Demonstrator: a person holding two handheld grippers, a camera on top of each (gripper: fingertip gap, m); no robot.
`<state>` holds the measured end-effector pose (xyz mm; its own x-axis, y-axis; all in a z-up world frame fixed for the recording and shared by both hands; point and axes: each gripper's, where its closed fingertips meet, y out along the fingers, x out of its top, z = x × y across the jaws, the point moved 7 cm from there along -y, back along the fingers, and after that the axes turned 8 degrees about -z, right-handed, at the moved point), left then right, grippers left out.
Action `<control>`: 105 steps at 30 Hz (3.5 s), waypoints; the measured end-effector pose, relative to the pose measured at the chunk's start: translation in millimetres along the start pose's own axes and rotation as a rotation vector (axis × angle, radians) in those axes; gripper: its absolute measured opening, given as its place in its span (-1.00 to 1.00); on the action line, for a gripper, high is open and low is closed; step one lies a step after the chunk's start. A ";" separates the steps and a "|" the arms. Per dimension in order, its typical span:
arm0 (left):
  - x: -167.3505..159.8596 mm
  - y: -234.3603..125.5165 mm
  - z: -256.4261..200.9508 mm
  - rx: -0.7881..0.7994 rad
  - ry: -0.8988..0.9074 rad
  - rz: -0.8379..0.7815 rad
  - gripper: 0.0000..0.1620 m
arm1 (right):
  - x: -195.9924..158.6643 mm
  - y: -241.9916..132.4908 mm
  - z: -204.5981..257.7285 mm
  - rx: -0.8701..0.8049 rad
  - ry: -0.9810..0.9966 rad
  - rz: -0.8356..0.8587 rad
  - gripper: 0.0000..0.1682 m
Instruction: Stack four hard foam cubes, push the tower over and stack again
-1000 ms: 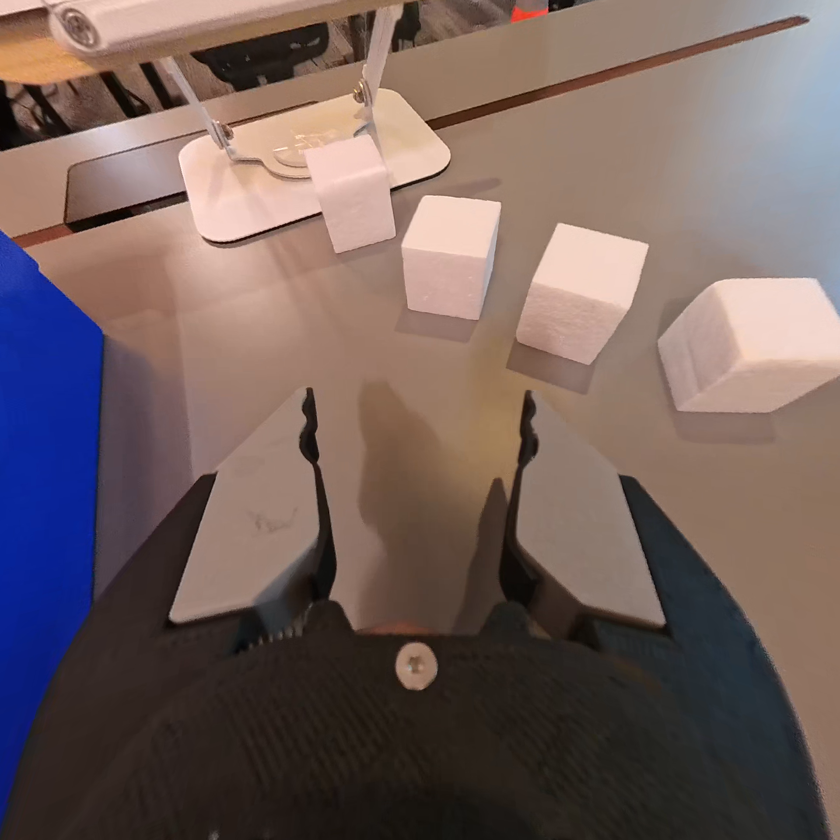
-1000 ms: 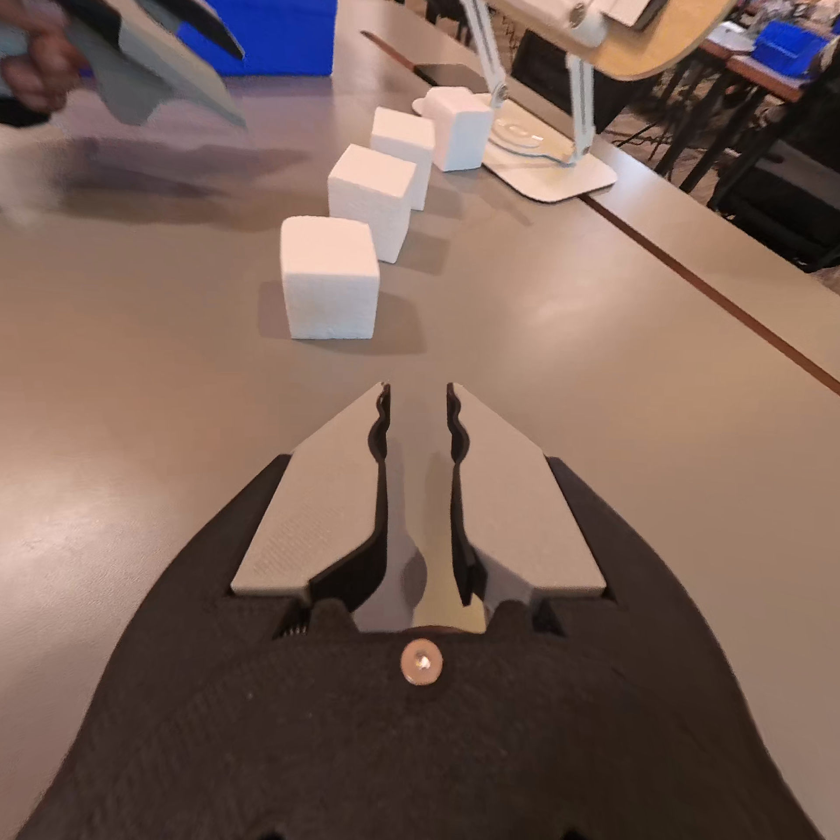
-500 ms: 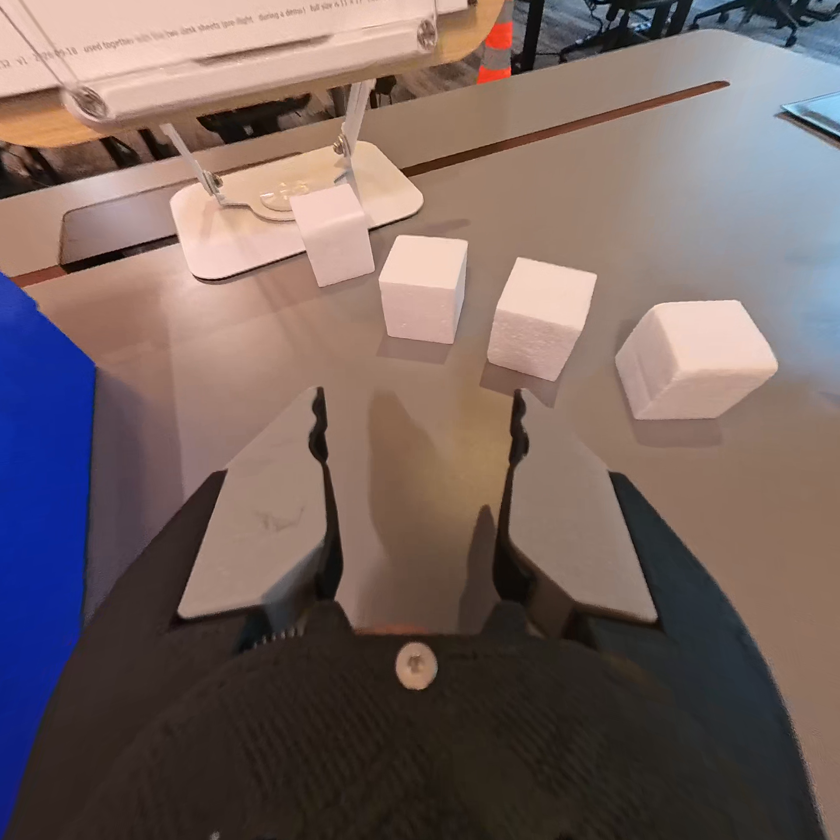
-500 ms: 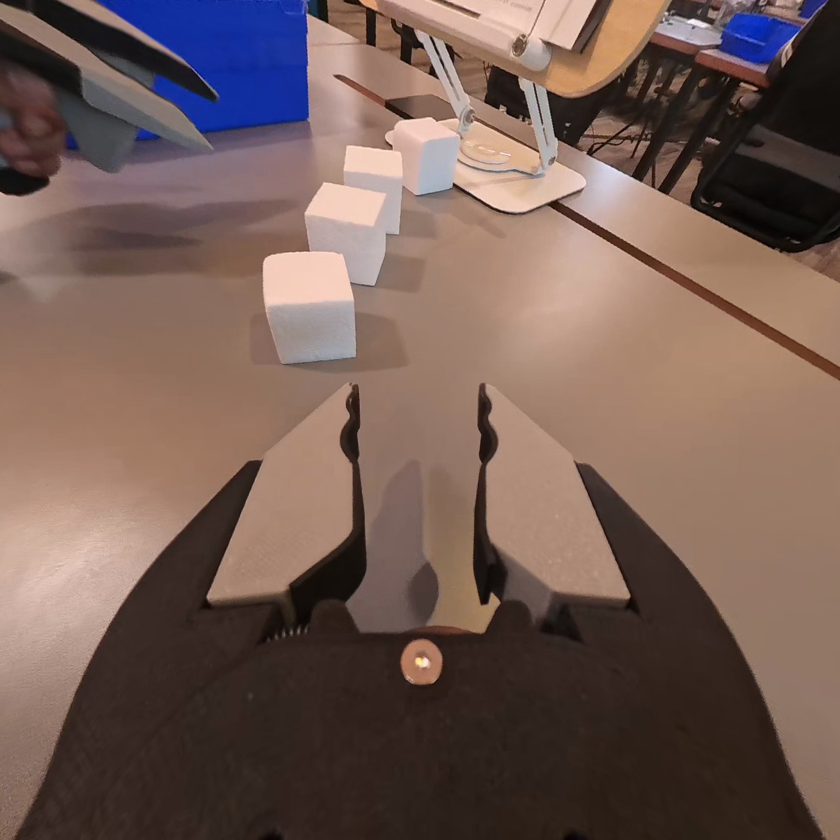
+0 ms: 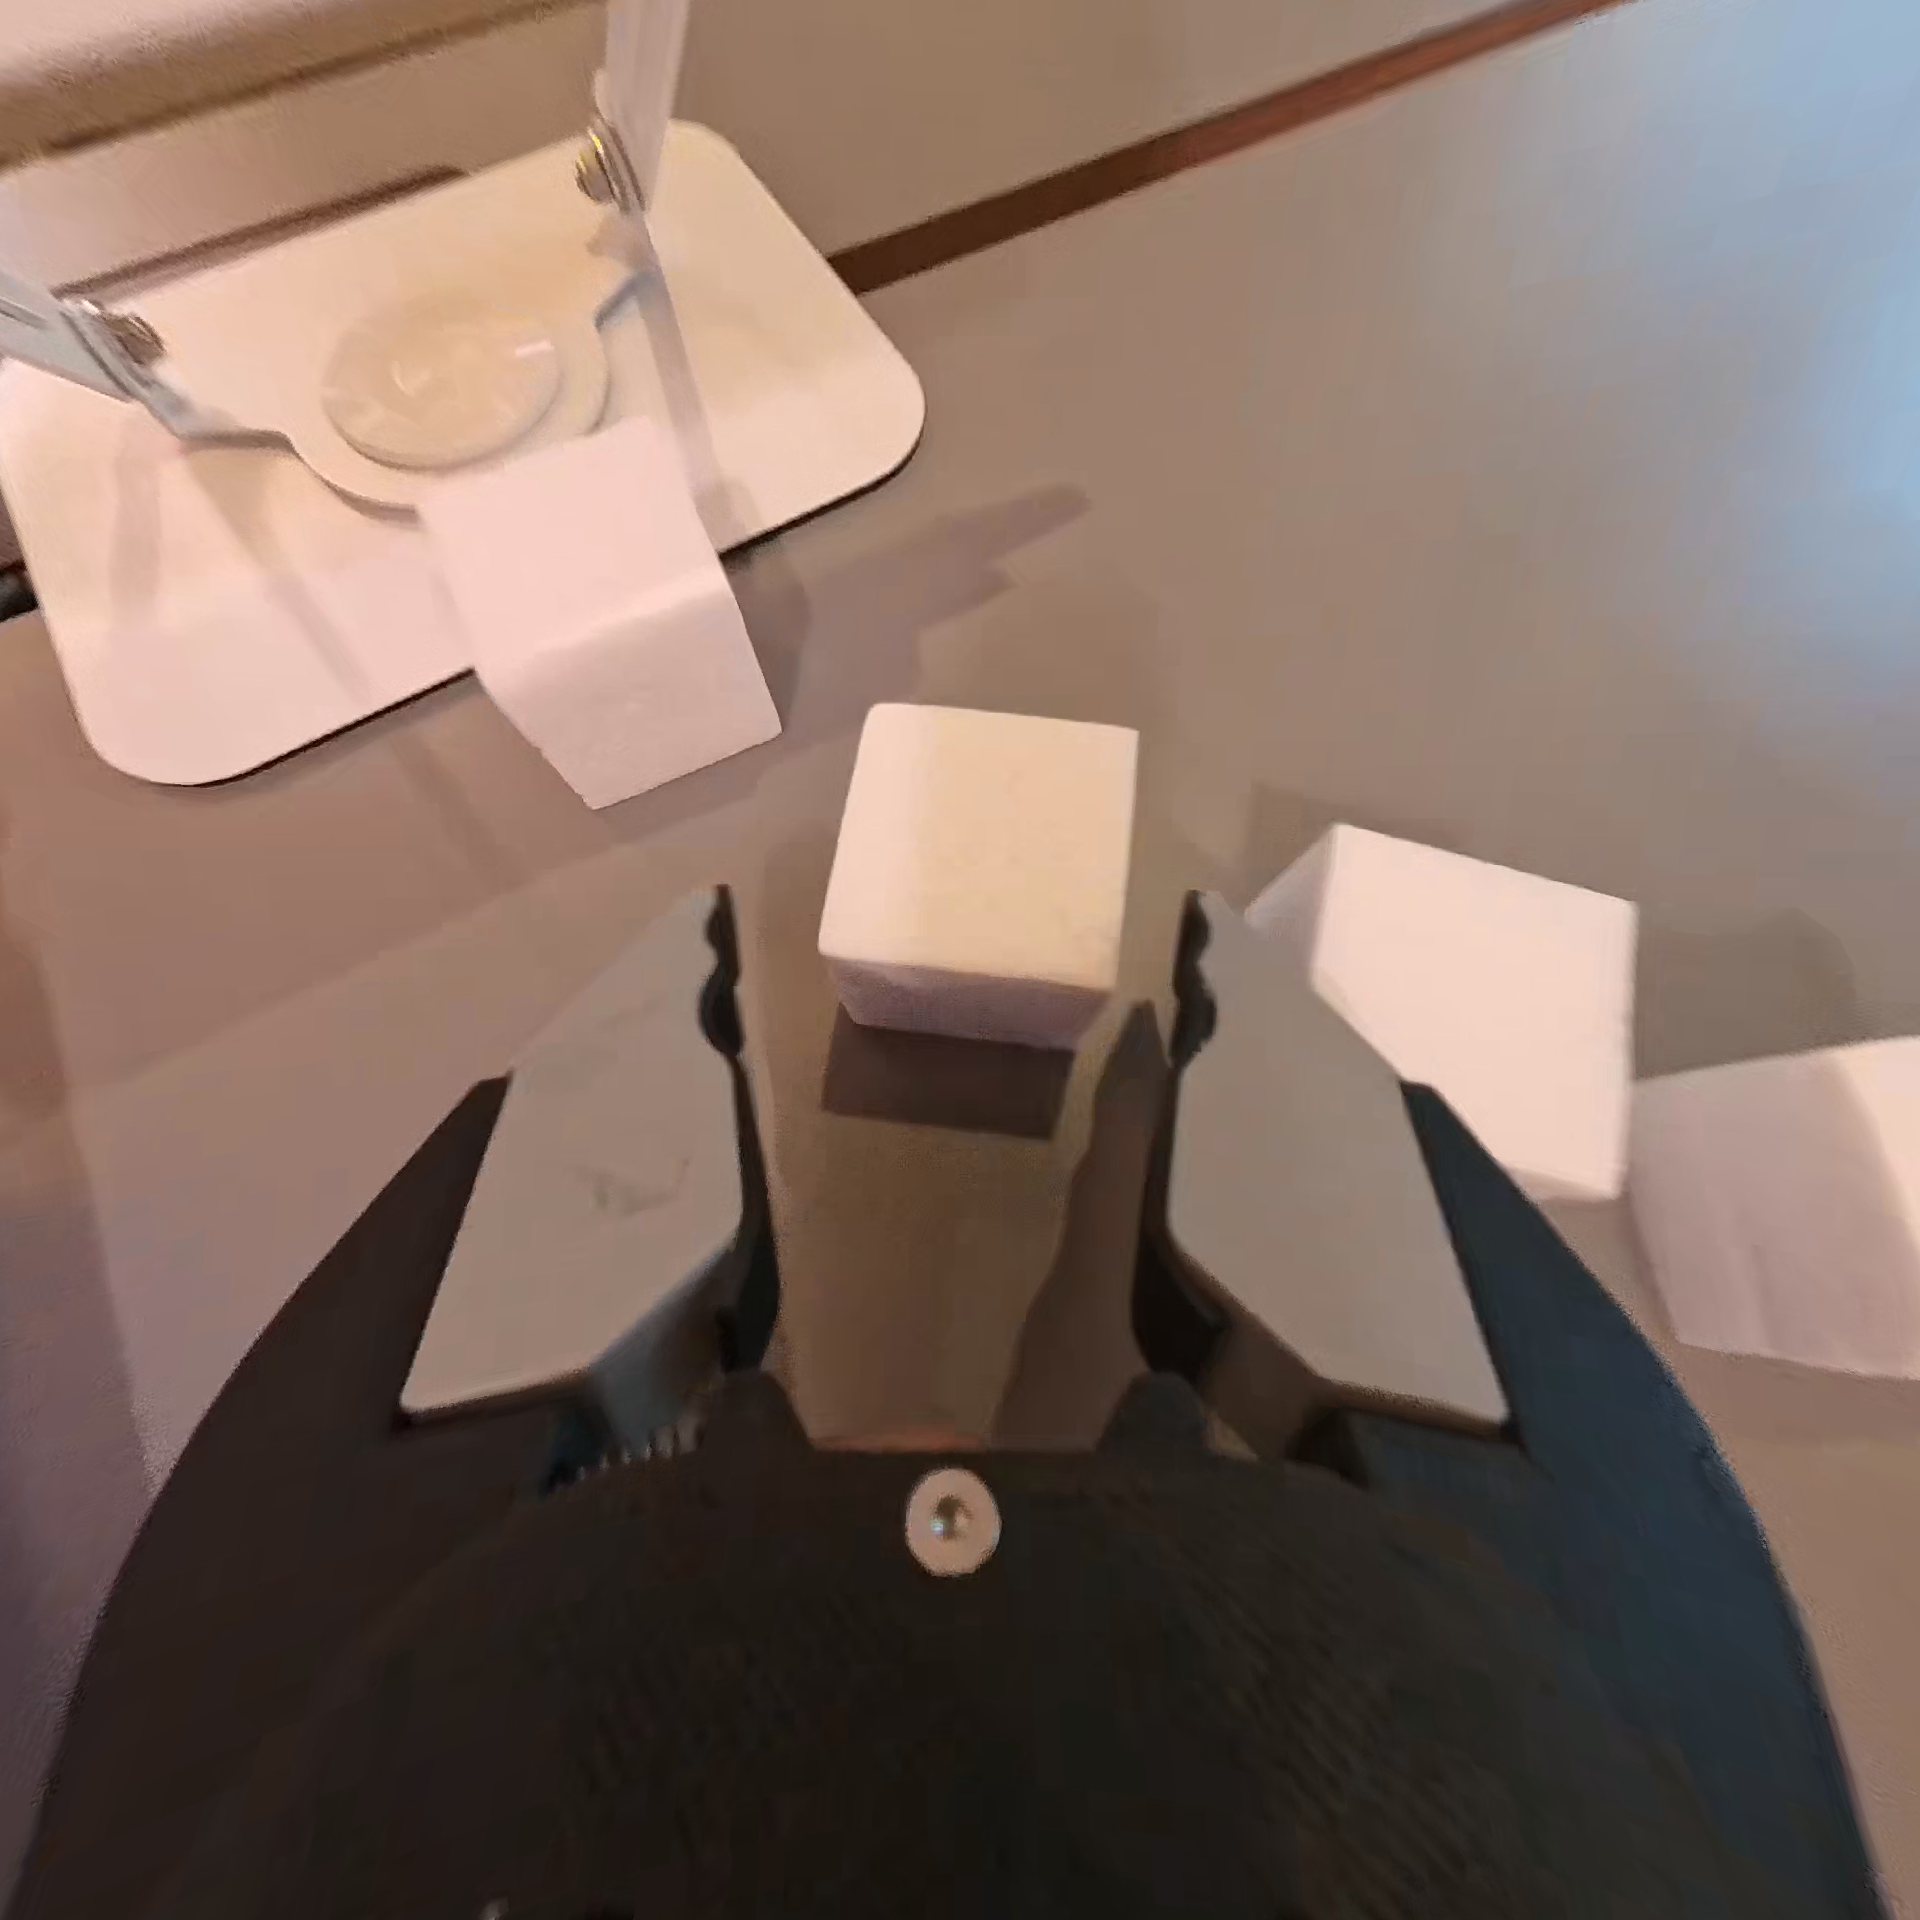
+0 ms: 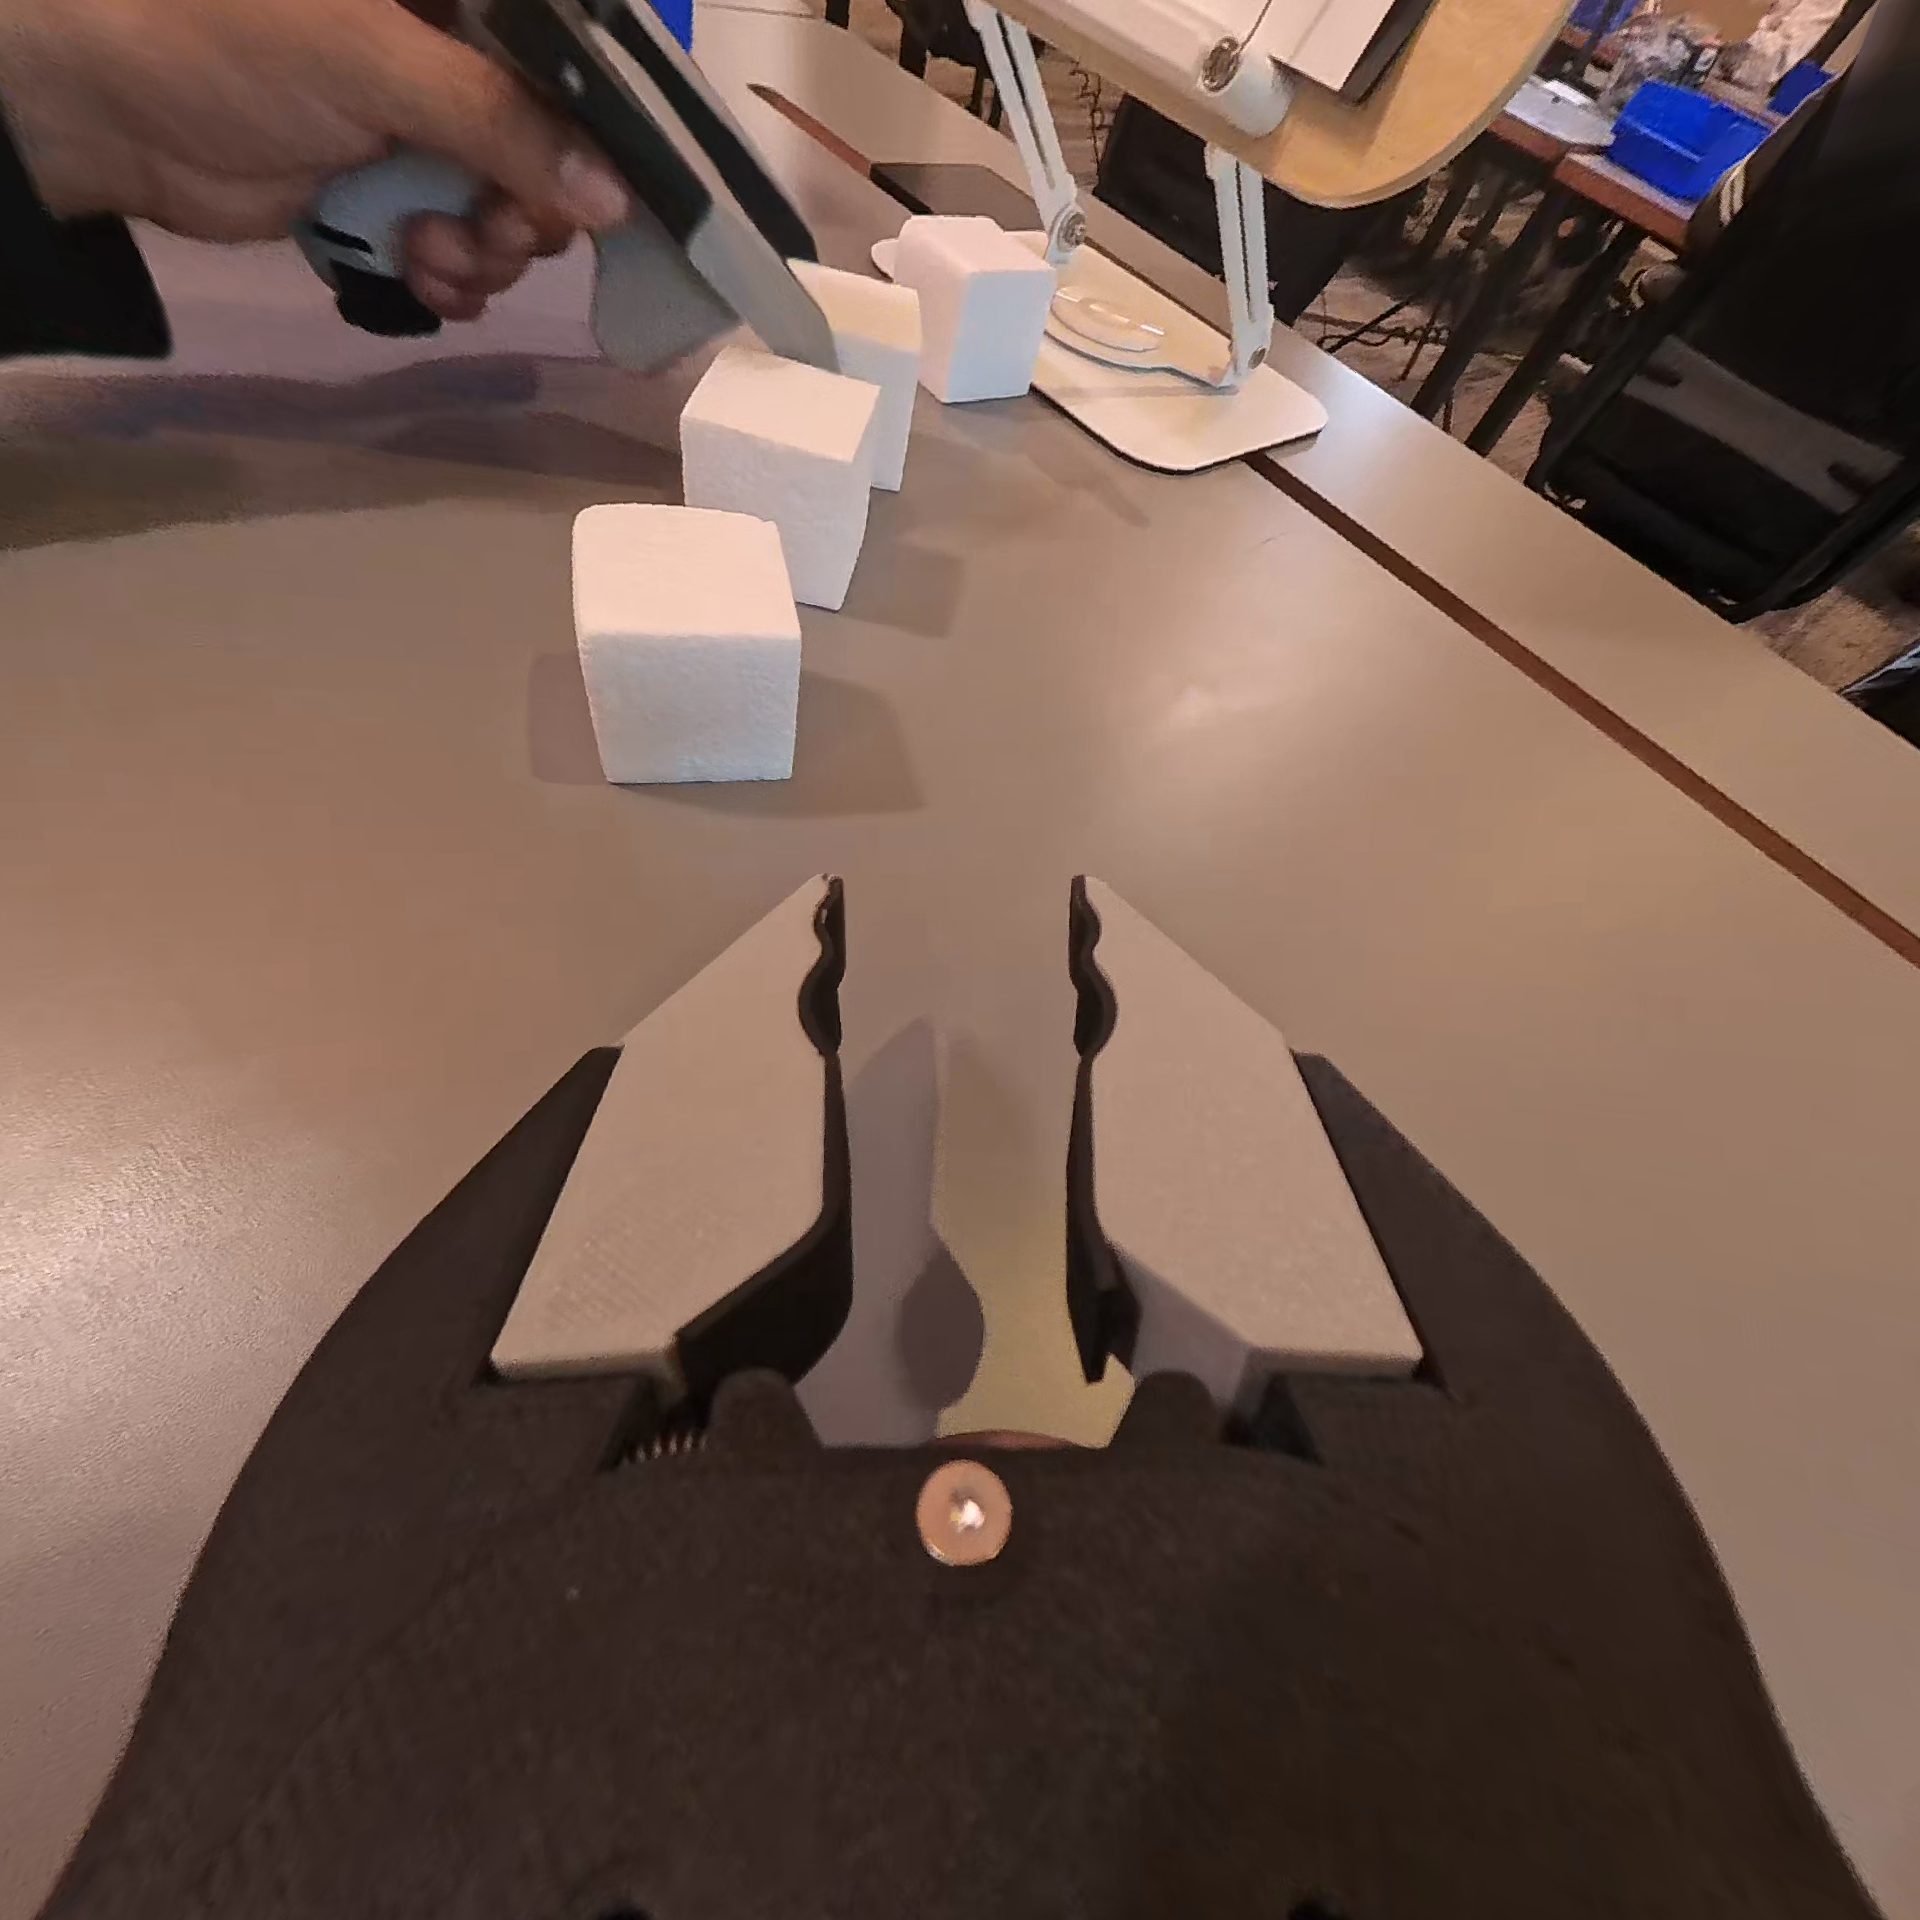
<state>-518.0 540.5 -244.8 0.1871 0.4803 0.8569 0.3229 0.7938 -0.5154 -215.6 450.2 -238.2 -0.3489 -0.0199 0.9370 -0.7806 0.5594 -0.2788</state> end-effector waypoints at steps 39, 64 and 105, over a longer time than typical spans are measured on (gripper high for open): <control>15.0 -22.0 -59.6 -0.142 0.139 0.148 0.06 | 1.4 -0.3 8.8 0.024 -0.052 0.013 -0.57; 25.6 -187.7 131.7 0.269 -0.157 -0.015 -0.04 | 3.7 -0.7 12.8 0.038 -0.067 0.008 -0.59; 45.9 -163.5 129.7 0.299 -0.109 -0.012 0.04 | 5.6 -1.5 16.7 0.051 -0.078 0.002 -0.60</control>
<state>-682.6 481.1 -122.0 0.0795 0.4941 0.8657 0.0350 0.8666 -0.4978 -225.1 435.4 -236.0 -0.3887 -0.0845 0.9175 -0.8045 0.5166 -0.2932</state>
